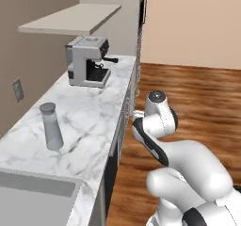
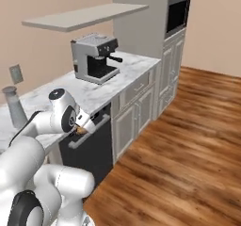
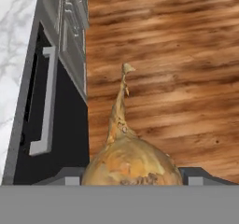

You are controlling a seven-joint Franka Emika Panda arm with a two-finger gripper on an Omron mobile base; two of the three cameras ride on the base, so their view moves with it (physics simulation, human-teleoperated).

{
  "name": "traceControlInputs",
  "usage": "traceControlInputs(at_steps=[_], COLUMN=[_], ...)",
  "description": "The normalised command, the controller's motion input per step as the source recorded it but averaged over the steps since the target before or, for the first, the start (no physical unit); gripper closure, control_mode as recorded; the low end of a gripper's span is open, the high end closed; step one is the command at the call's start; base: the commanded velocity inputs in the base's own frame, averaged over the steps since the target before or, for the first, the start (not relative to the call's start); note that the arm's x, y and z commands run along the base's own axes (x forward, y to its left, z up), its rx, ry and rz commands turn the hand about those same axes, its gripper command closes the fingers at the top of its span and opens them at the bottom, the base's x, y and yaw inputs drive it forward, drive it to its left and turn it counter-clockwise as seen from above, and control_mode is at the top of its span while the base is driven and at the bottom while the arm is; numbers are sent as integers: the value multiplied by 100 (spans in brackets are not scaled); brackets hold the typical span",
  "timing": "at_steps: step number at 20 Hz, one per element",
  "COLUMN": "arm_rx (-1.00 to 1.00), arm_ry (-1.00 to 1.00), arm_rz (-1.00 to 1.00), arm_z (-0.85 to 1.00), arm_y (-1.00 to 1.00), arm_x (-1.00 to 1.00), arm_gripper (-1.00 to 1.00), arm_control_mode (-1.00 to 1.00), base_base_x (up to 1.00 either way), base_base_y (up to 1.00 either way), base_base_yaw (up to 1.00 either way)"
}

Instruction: Turn on the sink faucet. Then move the onion from the counter to the sink. Turn off the sink. Move the vegetable from the sink to the pot next to the stove. Finally move the pot to the front right burner.

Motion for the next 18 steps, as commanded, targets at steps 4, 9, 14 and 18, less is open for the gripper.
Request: traceControlInputs(at_steps=[4,9,14,18], arm_rx=[0,0,0,0], arm_ry=[0,0,0,0], arm_rz=[0,0,0,0], arm_z=[0,0,0,0], arm_y=[0,0,0,0], arm_x=[0,0,0,0], arm_gripper=[100,100,100,100], arm_control_mode=[100,100,100,100], base_base_x=[0,0,0,1], base_base_y=[0,0,0,0], base_base_yaw=[-49,-48,-47,-45])
